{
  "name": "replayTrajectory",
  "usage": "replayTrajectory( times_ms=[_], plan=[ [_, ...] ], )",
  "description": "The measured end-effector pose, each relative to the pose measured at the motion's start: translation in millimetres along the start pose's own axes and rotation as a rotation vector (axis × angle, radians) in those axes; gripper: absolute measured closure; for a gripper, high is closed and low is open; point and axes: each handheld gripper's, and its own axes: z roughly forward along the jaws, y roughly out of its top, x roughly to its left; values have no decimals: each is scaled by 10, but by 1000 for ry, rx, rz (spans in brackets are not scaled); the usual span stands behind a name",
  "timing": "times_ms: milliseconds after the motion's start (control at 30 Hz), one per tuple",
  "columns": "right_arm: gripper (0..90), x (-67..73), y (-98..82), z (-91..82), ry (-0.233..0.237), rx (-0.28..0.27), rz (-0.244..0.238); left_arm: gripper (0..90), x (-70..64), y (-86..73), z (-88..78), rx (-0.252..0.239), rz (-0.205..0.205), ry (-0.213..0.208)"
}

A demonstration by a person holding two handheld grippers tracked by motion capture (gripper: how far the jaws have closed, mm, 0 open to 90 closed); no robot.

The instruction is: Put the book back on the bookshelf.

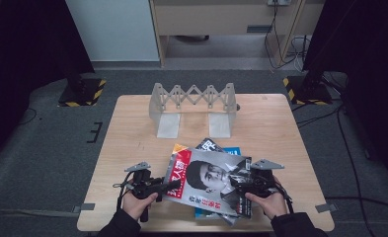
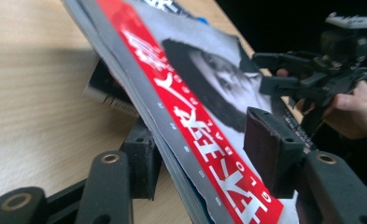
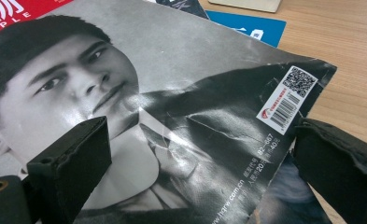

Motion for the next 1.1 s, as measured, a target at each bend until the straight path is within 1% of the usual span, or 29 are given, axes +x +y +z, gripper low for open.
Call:
replayTrajectory(
  times_ms=[67,100,167,233,300,333,367,400,433,467,500,600,633,667,700,800,833,867,900,1000,1033,1067,1100],
  plan=[
    [48,1,-3,2,-1,-2,0,457,-17,24,25,2,2,3],
    [47,0,-3,3,-1,-2,-1,461,-22,38,36,8,10,6],
    [47,2,-5,3,0,-3,0,483,-31,56,56,17,18,10],
    [43,-2,-4,7,2,-2,-1,503,-36,74,88,38,5,18],
    [41,-4,-3,9,4,0,2,533,-33,81,99,66,4,29],
    [41,-2,-4,9,3,-1,1,579,-25,85,101,78,-13,36],
    [41,-2,-4,9,3,-1,1,579,-16,92,99,85,-27,39],
    [40,-5,0,10,6,0,2,639,-8,99,94,89,-36,37],
    [40,-5,0,10,6,0,2,639,-2,107,84,93,-41,32],
    [41,-9,2,6,7,3,-5,691,1,114,73,97,-46,22],
    [41,-9,2,6,7,3,-5,691,0,121,66,98,-49,16],
    [45,-15,13,0,12,10,1,752,-13,134,45,91,-58,2],
    [58,-27,19,-12,12,8,-1,780,-13,141,38,90,-67,-1],
    [60,-32,22,-19,10,6,-3,790,-16,147,35,86,-77,-2],
    [60,-32,22,-19,10,6,-3,790,-20,153,32,81,-79,-1],
    [62,-59,31,-45,4,-6,7,809,-53,192,16,60,-70,1],
    [62,-73,35,-54,-2,-14,10,816,-61,207,10,52,-73,2],
    [62,-94,41,-66,-7,-19,8,823,-69,226,5,43,-73,-1],
    [62,-112,46,-79,-12,-24,20,829,-77,248,-3,36,-70,-5],
    [62,-195,59,-124,-30,-42,30,845,-125,315,-5,20,-64,-14],
    [62,-226,59,-139,-40,-46,36,850,-138,331,-1,14,-66,-17],
    [63,-288,59,-163,-57,-55,47,856,-151,351,5,6,-70,-21],
    [63,-288,59,-163,-57,-55,47,856,-161,373,10,1,-75,-27]
  ],
)
